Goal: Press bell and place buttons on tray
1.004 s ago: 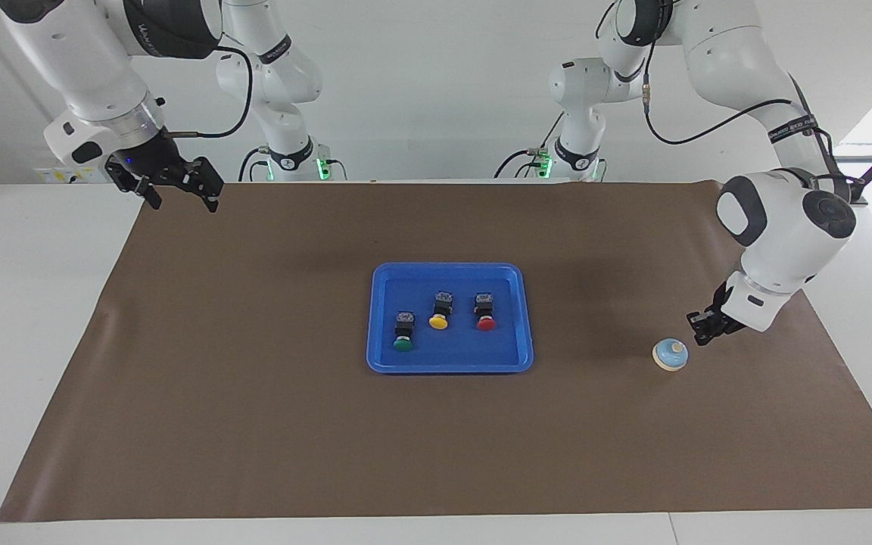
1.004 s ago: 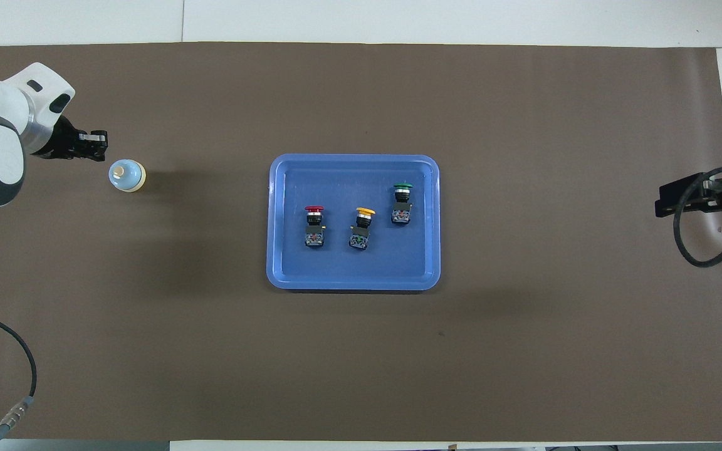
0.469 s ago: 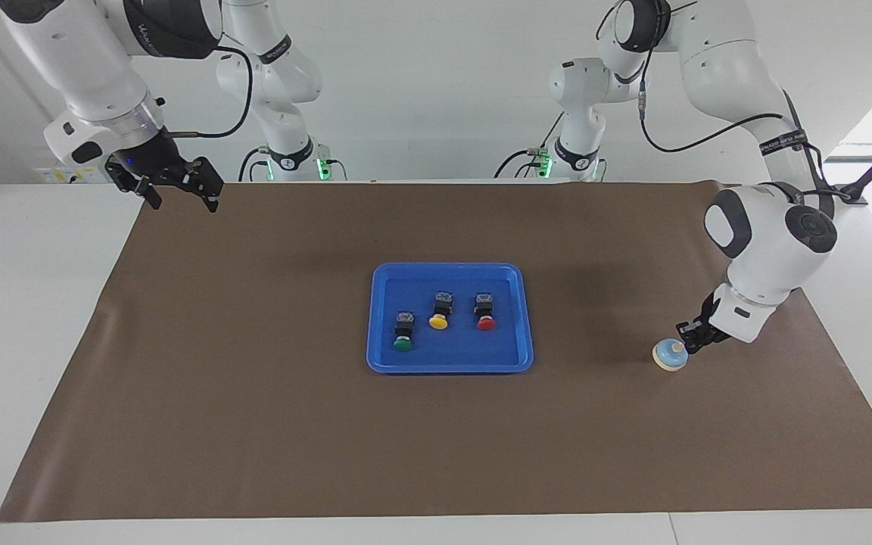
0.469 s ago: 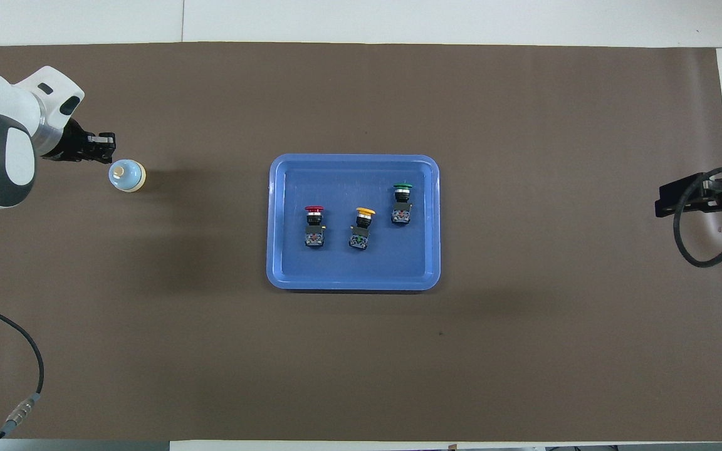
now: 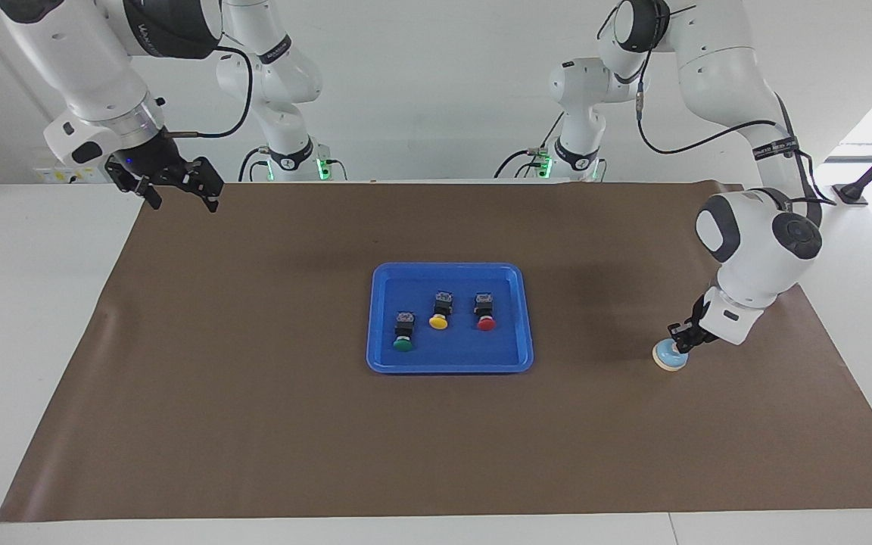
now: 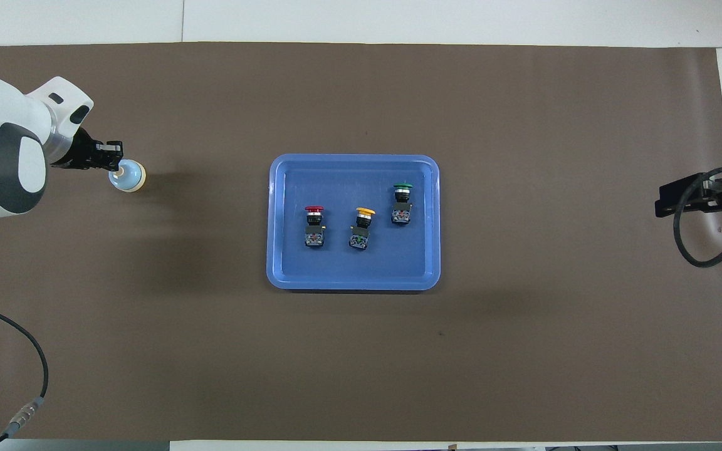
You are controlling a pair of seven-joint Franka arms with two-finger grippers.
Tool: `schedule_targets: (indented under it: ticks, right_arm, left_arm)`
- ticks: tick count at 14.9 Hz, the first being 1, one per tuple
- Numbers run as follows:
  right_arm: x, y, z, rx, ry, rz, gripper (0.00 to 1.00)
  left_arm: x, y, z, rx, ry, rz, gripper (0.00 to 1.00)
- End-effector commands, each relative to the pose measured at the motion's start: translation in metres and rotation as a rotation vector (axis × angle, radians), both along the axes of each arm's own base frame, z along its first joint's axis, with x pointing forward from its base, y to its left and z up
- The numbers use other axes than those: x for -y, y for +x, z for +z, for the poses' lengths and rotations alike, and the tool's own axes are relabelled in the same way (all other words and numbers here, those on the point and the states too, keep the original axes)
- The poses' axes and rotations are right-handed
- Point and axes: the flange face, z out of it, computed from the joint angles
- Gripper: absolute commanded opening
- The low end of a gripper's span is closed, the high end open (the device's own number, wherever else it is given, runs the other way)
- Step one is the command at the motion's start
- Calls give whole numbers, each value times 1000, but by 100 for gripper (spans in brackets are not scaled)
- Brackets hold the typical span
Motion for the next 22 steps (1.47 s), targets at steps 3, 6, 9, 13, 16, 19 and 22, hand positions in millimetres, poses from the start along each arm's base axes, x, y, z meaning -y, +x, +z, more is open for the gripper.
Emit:
schedule_targets:
  ticks: [3,6,9,13,16,19,22]
  right_arm:
    - [1,-5,-1,3,15,13,100]
    - [1,-5,-1,3,15,13,100]
    - [1,-5,-1,3,15,13,100]
    - [0,-5,-1,3,15,14,100]
    - [1,-5,-1,3,15,13,100]
    - [0,-5,-1,3,15,14,100]
    - [0,-5,-1,3,15,14,100]
  left_arm:
    - [1,-4,-16,41,8,23,0]
    - [-7,8,21,9,4,29,0]
    - [-19,6,99,-46,1,37,0]
    - [-18,-40,199,-41,-2,36,66]
    - [-16,-79,250,-16,-4,43,100]
    - [-14,-93,263,-31,-5,43,100]
    - [-14,-101,265,-57,-4,39,100]
